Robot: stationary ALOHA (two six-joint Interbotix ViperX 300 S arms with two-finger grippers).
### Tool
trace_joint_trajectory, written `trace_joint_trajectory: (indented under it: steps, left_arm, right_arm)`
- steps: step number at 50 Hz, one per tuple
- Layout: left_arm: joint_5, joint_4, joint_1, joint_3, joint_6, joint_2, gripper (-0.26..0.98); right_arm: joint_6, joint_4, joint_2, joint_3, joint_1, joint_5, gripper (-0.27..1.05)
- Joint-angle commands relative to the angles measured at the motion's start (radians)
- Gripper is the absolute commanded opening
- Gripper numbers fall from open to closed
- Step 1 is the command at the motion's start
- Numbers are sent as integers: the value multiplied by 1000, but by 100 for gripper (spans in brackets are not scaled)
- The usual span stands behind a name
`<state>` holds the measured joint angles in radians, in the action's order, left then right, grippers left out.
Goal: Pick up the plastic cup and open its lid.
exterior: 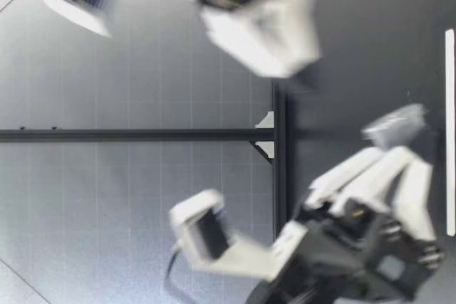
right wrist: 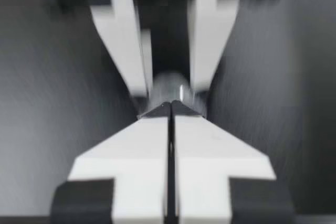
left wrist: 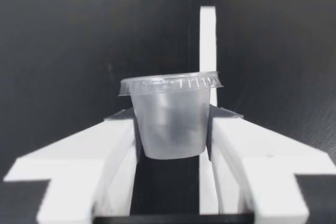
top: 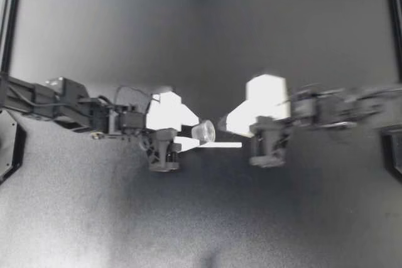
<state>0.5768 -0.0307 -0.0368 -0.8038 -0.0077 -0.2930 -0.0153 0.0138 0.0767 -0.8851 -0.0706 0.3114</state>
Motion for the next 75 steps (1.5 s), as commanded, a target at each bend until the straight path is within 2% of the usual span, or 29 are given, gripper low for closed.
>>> trace_joint_trajectory:
  steps: [1, 14, 21, 31, 44, 49, 63, 75]
  left_arm:
    - [121, 2, 5, -28, -8, 74, 22]
    - [405, 0, 6, -106, -81, 138, 22]
    - [555, -6, 20, -120, -110, 156, 22]
    - [673, -14, 34, -118, -115, 183, 22]
    - [729, -14, 38, -115, -135, 207, 22]
    - [730, -14, 38, -110, -147, 204, 22]
    - [730, -14, 38, -110, -153, 204, 22]
    - [730, -14, 38, -110, -153, 201, 22]
  right_arm:
    - [-14, 31, 103, -20, 8, 94, -19]
    - [-183, 160, 186, -67, 8, 259, -16]
    - [-334, 166, 186, -55, 8, 285, -12]
    - [-491, 166, 195, -49, 8, 308, 1]
    - [-655, 166, 196, -49, 2, 347, 40]
    - [-784, 166, 186, -46, 2, 350, 51]
    - [-1111, 91, 133, -21, 0, 365, 52]
    - [-1160, 69, 87, 2, 0, 423, 52]
